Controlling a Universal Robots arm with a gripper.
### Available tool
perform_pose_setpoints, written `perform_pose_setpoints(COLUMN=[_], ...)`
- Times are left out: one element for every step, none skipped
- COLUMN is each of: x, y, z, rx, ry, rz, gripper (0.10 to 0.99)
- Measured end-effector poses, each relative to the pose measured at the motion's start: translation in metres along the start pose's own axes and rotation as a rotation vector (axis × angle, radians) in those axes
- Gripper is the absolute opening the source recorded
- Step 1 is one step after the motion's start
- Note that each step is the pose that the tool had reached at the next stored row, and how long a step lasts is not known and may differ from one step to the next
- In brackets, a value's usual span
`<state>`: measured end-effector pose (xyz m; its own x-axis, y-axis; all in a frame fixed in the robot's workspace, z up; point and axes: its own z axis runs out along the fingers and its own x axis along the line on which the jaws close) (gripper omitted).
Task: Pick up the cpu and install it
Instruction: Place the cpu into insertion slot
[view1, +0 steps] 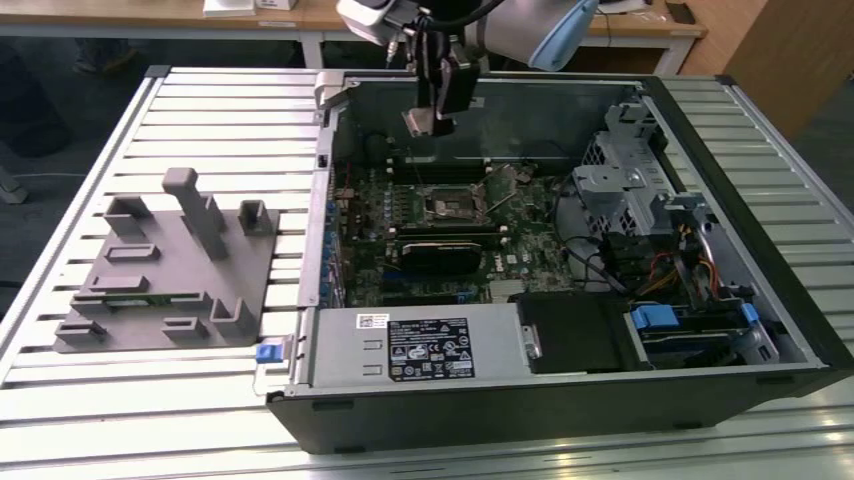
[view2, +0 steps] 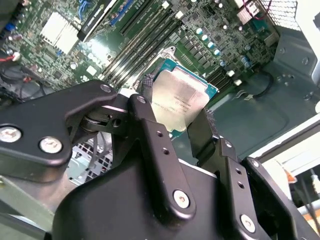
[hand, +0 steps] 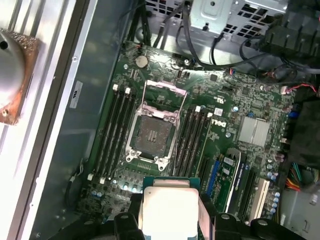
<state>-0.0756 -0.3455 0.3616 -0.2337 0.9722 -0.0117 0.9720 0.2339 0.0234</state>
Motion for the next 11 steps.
perform_pose_setpoints(x=[0.0,0.0,0.0,0.0001,0.0001,0.0001,0.0001,0.0001,0.0002,0.0002,0.0002], y=[0.0,0.0,0.0,0.0,0.0,0.0,0.0,0.0,0.0,0.0,0.0], z=[0.0,0.0001,0.0001,0.0002,0.0002,0.0003,0.0004,0.0005,0.0008,0.001,0.0013], rx=[0.0,0.0,0.0,0.0,0.001,0.001,0.001,0.001,0.001,0.001,0.002], ry=[-0.0003,-0.0005,-0.0008,-0.0011,-0.0013,-0.0015,-0.0018,-0.0021,-0.0024,-0.0029,-0.0033], rz=[0.011,0.021,0.033,0.043,0.054,0.065,0.076,0.088,0.102,0.116,0.127], gripper=[0.529,0.529,0.529,0.529,0.529,0.529,0.529,0.529,0.529,0.529,0.529])
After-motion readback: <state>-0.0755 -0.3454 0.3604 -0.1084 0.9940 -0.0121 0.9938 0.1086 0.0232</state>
